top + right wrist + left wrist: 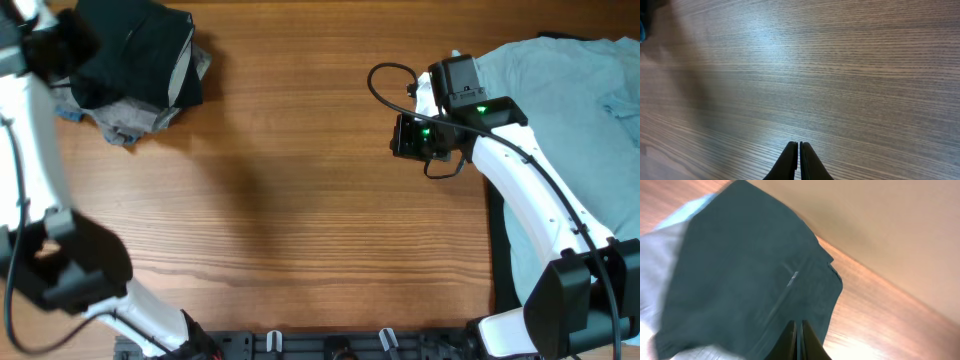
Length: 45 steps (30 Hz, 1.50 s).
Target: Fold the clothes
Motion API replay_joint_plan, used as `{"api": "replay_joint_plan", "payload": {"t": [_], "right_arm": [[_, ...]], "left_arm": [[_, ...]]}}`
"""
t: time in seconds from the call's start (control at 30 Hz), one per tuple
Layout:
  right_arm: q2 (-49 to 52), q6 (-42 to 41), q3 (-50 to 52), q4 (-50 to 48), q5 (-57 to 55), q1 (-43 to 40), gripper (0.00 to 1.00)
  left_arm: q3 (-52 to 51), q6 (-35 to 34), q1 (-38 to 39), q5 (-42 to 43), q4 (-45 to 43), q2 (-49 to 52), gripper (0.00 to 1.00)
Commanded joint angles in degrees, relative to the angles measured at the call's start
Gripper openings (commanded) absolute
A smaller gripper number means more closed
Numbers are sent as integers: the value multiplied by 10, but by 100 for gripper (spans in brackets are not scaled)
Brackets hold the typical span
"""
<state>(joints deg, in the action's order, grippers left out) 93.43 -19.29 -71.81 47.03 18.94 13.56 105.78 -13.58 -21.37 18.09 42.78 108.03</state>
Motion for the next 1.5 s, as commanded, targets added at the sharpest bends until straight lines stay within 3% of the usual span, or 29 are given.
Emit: {"api": "replay_joint_plan", "payload": {"t": [0.0,0.07,0.23,0.47,0.6,0.63,0.67,0.7,0.77,0.8,1.07,1.17,1.27,1.33,1.47], "right_arm": [[0,-4,-6,3,-12,1,7],[0,-3,-6,9,-10,1,6],[-5,-3,-6,9,-27,1,5],[-104,42,-59,12,-124,1,4],[-209,77,-82,-1,-124,1,8],[-238,87,-82,0,-123,1,17],[-264,90,-82,4,-118,1,33],[-288,88,-82,9,-115,1,62],[-325,86,-82,20,-110,1,92],[-338,86,-82,22,-110,1,100],[-390,81,-82,40,-69,1,100],[-390,2,-82,49,16,1,100],[-386,-25,-82,58,8,1,100],[-387,0,-82,56,-22,1,100],[-398,171,-81,35,-20,1,100]], "left_arm": [[2,28,37,-131,-11,130,43],[2,-19,26,-174,-3,180,46],[11,-15,-6,-134,18,184,52],[118,120,-6,15,116,27,63],[130,167,24,16,195,-99,73],[130,178,32,16,224,-130,77],[130,179,38,9,253,-156,81],[130,179,41,0,278,-178,100],[130,179,42,-21,317,-207,100],[130,179,42,-33,330,-216,100],[130,177,42,-43,349,-243,100],[130,177,42,-43,349,-243,100],[130,177,42,-43,349,-243,100],[130,177,42,-43,349,-243,100],[130,177,42,-43,349,-243,100]]}}
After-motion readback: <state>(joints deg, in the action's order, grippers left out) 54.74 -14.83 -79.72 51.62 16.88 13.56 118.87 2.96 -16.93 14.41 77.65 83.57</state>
